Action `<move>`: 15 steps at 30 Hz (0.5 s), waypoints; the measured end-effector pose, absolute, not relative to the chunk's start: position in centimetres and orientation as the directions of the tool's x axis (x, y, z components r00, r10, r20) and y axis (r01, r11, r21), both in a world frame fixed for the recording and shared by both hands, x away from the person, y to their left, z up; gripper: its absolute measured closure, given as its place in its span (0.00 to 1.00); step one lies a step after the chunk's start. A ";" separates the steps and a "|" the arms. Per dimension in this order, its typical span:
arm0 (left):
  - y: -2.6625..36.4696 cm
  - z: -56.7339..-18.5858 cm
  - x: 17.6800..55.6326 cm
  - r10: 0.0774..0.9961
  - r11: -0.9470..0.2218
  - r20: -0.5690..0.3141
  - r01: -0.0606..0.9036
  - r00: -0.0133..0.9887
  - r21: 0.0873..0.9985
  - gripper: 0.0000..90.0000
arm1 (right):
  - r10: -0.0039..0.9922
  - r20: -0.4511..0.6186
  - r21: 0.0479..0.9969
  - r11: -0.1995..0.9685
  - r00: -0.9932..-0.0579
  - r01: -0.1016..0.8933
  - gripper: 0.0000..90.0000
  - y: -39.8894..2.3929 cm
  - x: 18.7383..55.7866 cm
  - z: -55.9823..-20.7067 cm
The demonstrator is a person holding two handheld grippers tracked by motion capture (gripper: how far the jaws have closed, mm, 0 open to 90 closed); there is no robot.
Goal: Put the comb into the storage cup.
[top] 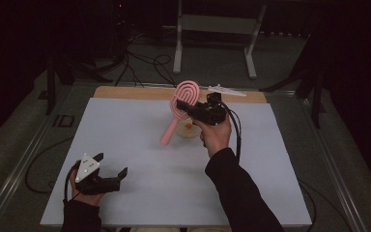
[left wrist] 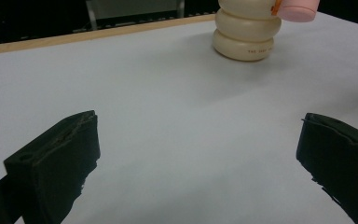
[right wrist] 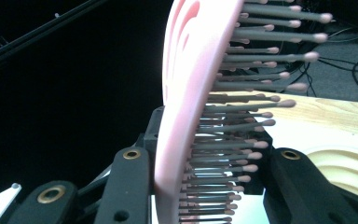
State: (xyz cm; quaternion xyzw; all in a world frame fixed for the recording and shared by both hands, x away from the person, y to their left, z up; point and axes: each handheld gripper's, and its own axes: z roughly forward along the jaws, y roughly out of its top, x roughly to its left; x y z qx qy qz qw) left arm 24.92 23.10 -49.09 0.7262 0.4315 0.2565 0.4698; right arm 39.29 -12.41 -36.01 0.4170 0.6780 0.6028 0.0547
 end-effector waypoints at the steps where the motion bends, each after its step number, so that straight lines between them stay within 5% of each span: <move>1: 23.1 -49.1 24.9 0.867 -0.187 -0.032 0.386 0.497 0.904 0.01 | 0.634 0.430 0.862 -0.077 -0.642 0.501 0.71 -12.5 39.4 -36.0; 15: 23.0 -49.2 24.9 0.868 -0.190 -0.030 0.386 0.495 0.903 0.01 | 0.651 0.438 0.861 -0.106 -0.620 0.497 0.71 -13.0 39.9 -36.2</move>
